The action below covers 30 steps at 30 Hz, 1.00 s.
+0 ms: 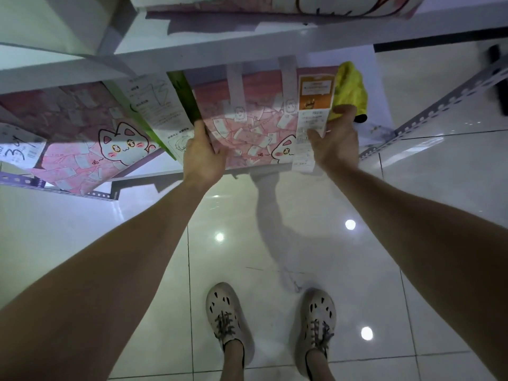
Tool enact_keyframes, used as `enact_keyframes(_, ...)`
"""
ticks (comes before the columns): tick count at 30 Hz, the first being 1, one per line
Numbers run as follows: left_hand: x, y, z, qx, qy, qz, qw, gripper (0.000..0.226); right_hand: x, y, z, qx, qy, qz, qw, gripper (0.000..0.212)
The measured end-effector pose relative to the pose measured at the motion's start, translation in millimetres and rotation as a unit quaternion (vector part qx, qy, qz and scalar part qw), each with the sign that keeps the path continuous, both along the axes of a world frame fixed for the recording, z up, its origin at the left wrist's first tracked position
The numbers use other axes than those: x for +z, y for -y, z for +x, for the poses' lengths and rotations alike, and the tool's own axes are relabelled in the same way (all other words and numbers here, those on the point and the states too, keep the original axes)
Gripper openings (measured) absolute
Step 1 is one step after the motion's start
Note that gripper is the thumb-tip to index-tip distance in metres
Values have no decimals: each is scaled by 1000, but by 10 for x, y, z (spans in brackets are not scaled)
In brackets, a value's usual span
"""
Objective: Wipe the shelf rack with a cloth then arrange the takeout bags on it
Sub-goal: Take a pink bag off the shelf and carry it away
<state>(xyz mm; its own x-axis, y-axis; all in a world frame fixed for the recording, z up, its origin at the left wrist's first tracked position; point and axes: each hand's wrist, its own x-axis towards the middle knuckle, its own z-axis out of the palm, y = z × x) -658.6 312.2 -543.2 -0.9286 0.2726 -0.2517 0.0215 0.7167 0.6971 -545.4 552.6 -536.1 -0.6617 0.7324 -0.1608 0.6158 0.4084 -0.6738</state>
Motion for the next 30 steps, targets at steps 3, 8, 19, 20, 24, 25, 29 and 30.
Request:
enact_keyframes(3,57,21,165,-4,-36,12,999,47,25,73,82,18,22,10,1000,47)
enact_keyframes(8,291,310,487,0,-39,-9,999,50,281,247,370,63,25,-17,998,42)
enact_keyframes(19,1354,756,1020,-50,18,-42,998,58,1413,750,1255,40,71,-67,994,28)
enact_keyframes(20,1465,771,1065,-60,21,-47,997,58,1535,795,1350,32,74,-73,994,27)
enact_keyframes(24,1947,820,1256,-106,52,-50,992,55,2040,928,1726,-3,79,-78,994,25)
enact_keyframes(25,2078,816,1298,-118,55,-50,990,55,2178,947,1812,-11,80,-78,994,26)
enact_keyframes(29,2606,720,1473,-166,57,-43,984,49,2766,968,2161,-66,87,-87,990,21)
enact_keyframes(30,2736,670,1509,-183,53,-41,981,46,2905,974,2250,-82,83,-87,989,20)
